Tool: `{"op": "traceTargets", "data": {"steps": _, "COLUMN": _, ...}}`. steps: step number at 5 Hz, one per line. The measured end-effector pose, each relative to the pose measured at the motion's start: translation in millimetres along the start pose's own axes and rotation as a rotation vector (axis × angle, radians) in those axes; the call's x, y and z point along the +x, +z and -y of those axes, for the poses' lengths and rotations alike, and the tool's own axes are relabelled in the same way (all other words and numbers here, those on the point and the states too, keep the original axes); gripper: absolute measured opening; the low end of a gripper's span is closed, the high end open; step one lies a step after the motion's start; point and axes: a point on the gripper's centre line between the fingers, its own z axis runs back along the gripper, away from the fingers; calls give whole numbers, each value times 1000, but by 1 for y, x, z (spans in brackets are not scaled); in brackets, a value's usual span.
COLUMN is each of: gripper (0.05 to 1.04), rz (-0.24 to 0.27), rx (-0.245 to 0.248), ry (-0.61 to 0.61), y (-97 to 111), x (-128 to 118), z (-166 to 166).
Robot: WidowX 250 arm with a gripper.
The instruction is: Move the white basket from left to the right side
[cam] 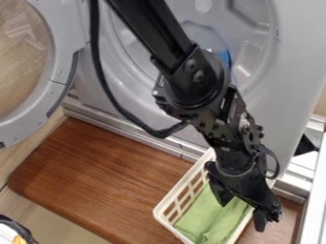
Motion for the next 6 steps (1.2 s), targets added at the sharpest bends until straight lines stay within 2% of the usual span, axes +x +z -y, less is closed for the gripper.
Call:
{"op": "traceTargets", "data": {"steps": 1, "gripper": 1000, "rz": 28, "rx": -12, "ry": -41, "y": 18, "x": 7, "z": 5}}
{"op": "traceTargets", "data": {"steps": 3, "gripper": 1000, "rz": 38, "rx": -6, "ry": -125, "y": 69, "x": 16, "z": 12}}
{"op": "traceTargets", "data": {"steps": 4, "gripper": 1000, "rz": -25, "rx": -59, "ry": -222, "y": 85, "x": 23, "z": 8}}
{"op": "traceTargets", "data": {"steps": 6, "gripper": 1000, "rz": -34, "rx": -63, "ry": -229, "y": 86, "x": 23, "z": 8}}
